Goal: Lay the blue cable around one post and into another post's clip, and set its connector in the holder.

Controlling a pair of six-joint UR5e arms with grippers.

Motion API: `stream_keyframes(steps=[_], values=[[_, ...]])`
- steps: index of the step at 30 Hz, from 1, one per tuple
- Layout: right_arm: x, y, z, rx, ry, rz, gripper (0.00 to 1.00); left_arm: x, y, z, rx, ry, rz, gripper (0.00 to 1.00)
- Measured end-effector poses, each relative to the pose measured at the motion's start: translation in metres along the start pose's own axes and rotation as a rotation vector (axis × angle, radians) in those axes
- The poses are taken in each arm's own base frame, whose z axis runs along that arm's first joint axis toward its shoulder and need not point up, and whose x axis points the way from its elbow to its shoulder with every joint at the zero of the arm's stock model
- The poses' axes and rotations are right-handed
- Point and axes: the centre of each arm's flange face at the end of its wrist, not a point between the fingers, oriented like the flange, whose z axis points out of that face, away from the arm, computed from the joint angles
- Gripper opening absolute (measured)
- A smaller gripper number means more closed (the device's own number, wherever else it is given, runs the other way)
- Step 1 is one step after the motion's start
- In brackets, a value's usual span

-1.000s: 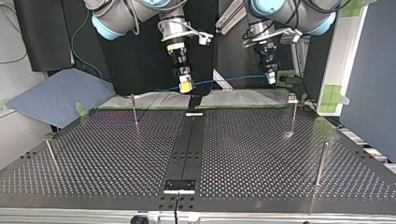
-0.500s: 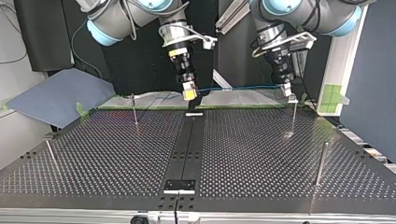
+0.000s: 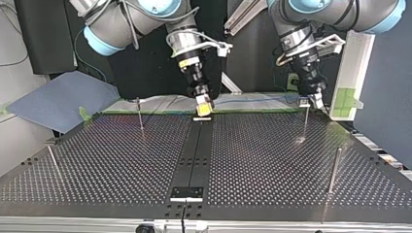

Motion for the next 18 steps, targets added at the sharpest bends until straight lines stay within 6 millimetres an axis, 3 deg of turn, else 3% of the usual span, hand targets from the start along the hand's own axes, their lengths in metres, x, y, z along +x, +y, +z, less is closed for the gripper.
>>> stream_keyframes(steps=[18], values=[[0.052,-0.024,0.027,0.069,0.074,0.015,0.00,-0.049,-0.006,0.063,0.028,-0.065,-0.079,0.00]])
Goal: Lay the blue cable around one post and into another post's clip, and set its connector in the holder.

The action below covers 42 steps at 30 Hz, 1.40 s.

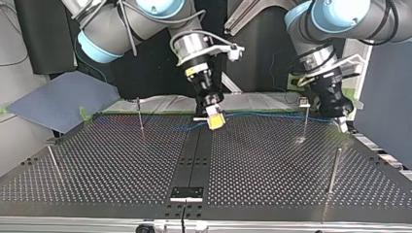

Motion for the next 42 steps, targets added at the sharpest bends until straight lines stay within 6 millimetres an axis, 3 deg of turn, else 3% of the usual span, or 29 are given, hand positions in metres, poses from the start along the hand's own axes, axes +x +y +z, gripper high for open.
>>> stream_keyframes(steps=[12,21,30,42], values=[[0.017,-0.007,0.025,0.014,0.023,0.005,0.00,-0.038,0.002,0.048,0.015,-0.087,-0.035,0.00],[0.034,-0.012,0.042,0.031,0.061,0.014,0.00,-0.051,0.014,0.088,-0.011,-0.124,-0.021,0.00],[0.038,-0.010,0.046,0.030,0.071,0.015,0.00,-0.071,0.012,0.111,0.020,-0.157,-0.038,0.00],[0.022,-0.008,0.056,0.026,0.048,0.012,0.00,-0.054,0.032,0.133,0.026,-0.116,-0.018,0.00]])
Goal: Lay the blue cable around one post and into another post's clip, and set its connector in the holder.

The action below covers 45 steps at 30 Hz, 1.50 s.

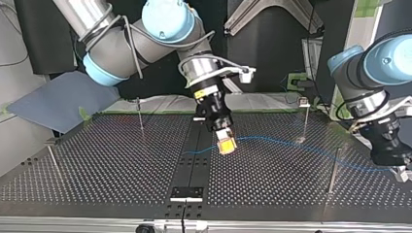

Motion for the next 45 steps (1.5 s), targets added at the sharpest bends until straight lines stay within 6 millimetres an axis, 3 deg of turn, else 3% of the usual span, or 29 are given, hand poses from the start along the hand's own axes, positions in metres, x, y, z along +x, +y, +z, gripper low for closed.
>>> stream_keyframes(steps=[17,27,45], values=[[-0.031,0.004,0.020,-0.006,-0.015,0.001,0.00,-0.016,0.046,0.042,0.002,-0.010,0.043,0.00],[-0.038,0.012,0.028,-0.012,-0.001,0.007,0.00,0.020,0.063,0.054,0.037,0.081,0.073,0.00],[-0.073,0.020,0.034,-0.014,-0.026,0.003,0.00,0.057,0.083,0.068,0.062,0.154,0.040,0.00]])
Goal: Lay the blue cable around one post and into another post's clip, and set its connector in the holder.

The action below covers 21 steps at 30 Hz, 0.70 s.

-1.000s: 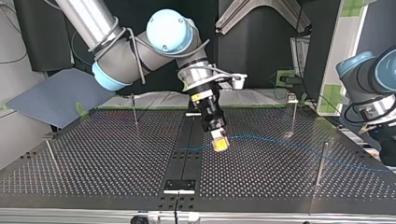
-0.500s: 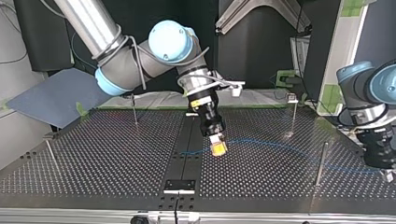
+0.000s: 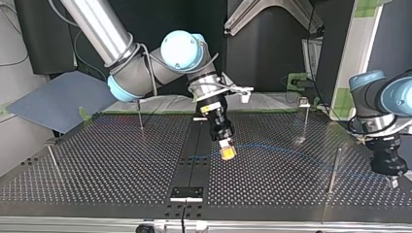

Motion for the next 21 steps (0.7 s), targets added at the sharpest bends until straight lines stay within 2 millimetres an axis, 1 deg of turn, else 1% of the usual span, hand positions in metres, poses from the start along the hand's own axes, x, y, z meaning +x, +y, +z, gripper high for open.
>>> stream_keyframes(steps=[5,10,15,21], values=[[-0.010,0.001,0.000,-0.003,-0.013,-0.001,0.00,0.007,0.000,0.000,0.007,0.016,-0.008,0.00],[-0.014,0.002,0.000,-0.007,-0.019,-0.002,0.00,0.013,0.002,-0.002,0.002,0.029,-0.014,0.00],[-0.017,0.003,0.001,-0.016,-0.021,-0.002,0.00,0.029,0.007,-0.005,-0.008,0.055,-0.017,0.00],[-0.021,0.007,0.001,-0.030,-0.027,-0.004,0.00,0.041,0.009,-0.006,0.003,0.071,-0.021,0.00]])
